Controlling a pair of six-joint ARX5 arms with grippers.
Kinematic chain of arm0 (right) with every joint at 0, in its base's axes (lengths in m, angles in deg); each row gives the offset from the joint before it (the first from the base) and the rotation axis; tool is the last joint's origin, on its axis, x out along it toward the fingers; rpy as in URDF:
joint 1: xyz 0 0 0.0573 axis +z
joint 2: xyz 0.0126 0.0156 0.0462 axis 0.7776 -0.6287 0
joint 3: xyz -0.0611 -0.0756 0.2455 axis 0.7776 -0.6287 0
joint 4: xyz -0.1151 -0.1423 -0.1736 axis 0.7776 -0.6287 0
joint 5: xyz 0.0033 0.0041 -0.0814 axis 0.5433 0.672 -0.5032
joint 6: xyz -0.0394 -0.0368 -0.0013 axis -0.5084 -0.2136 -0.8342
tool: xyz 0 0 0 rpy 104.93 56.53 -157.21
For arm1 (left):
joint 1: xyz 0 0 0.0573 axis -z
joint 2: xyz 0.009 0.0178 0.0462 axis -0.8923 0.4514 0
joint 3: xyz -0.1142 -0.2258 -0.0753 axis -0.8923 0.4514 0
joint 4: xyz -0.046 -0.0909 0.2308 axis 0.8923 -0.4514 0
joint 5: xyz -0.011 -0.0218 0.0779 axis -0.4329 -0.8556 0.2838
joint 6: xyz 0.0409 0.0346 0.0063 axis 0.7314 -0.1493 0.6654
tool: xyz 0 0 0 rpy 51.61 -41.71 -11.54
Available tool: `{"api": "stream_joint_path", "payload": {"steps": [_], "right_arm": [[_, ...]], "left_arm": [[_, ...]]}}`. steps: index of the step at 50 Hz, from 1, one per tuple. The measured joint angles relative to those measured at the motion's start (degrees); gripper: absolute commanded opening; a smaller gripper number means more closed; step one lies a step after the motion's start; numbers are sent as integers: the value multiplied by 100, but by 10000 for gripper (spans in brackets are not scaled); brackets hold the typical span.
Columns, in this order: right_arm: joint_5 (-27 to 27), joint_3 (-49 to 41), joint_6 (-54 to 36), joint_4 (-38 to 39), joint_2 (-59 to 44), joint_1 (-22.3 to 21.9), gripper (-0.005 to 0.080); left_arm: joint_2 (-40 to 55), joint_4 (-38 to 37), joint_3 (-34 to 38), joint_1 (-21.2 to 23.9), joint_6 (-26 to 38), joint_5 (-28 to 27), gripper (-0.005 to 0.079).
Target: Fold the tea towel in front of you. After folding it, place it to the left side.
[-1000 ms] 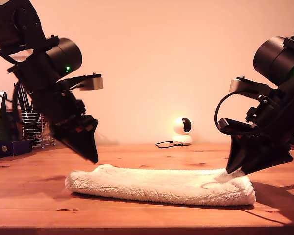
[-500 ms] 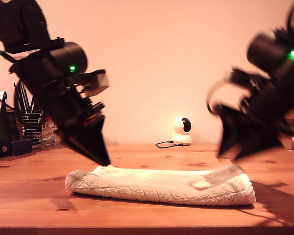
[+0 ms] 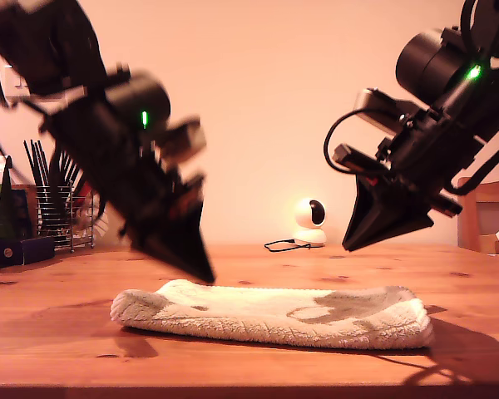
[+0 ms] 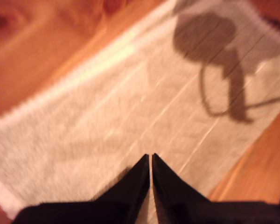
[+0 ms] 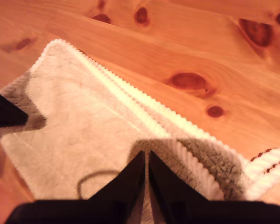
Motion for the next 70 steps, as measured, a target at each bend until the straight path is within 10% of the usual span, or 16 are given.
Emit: {"api": "stream_joint_path", "payload": {"steps": [34,70], "right_arm": [[-22,94,-479,-693,-767,157,-11],[2,39,457,-511,-728,2225,-11]], "left_arm": [[271,50,-28,-7,619,787,-24],[625,951,-146,-251,743,595,-24]]}}
